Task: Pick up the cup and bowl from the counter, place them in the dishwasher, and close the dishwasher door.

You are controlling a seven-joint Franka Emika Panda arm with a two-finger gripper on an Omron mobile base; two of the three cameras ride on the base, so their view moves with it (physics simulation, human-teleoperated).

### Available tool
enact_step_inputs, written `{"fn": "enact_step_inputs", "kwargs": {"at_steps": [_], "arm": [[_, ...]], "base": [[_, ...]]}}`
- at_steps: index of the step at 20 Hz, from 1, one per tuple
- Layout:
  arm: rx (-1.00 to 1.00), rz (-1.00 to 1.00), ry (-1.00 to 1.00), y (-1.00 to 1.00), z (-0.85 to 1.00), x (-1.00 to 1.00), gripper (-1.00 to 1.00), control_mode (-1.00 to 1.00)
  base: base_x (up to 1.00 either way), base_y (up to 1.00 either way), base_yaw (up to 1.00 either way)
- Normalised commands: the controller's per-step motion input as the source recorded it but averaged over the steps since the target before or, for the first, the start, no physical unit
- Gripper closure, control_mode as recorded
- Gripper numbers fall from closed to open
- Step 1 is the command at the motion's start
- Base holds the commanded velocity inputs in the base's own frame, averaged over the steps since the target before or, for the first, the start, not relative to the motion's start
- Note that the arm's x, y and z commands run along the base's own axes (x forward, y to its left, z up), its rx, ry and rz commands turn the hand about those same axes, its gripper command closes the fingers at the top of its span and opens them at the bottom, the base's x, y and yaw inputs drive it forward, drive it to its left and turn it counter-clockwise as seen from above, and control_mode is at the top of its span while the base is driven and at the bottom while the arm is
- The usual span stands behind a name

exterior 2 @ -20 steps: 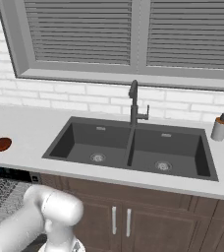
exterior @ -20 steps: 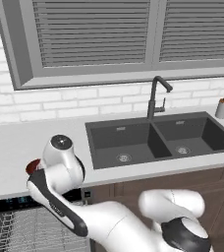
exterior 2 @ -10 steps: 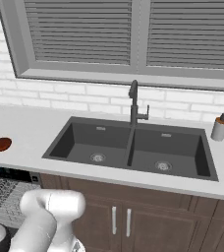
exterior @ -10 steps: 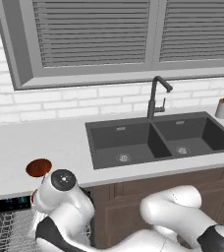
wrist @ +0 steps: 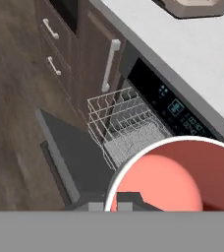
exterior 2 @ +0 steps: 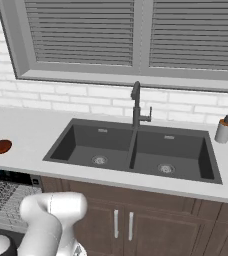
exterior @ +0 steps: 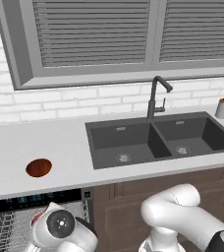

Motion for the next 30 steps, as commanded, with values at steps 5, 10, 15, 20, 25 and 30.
{"fn": "enact_step_inputs", "kwargs": {"at_steps": [5,10,15,20,25,30], "arm": [[0.06,-0.53,0.21,0.0,-0.17,0.0,1.0,-1.0],[0.0,-0.59,0.21,0.0,-0.17,0.0,1.0,-1.0],[0.04,-0.49,0.07,-0.05,-0.37,0.0,1.0,-1.0],[0.16,0.03,-0.22,-0.38,-0.59,0.0,1.0,-1.0],[0.13,0.13,-0.05,-0.32,-0.25,0.1,1.0,-1.0],[0.05,0.08,-0.01,-0.16,-0.28,0.28,1.0,-1.0]], "base": [[0.0,0.0,0.0],[0.0,0.0,0.0],[0.0,0.0,0.0],[0.0,0.0,0.0],[0.0,0.0,0.0],[0.0,0.0,0.0]]}}
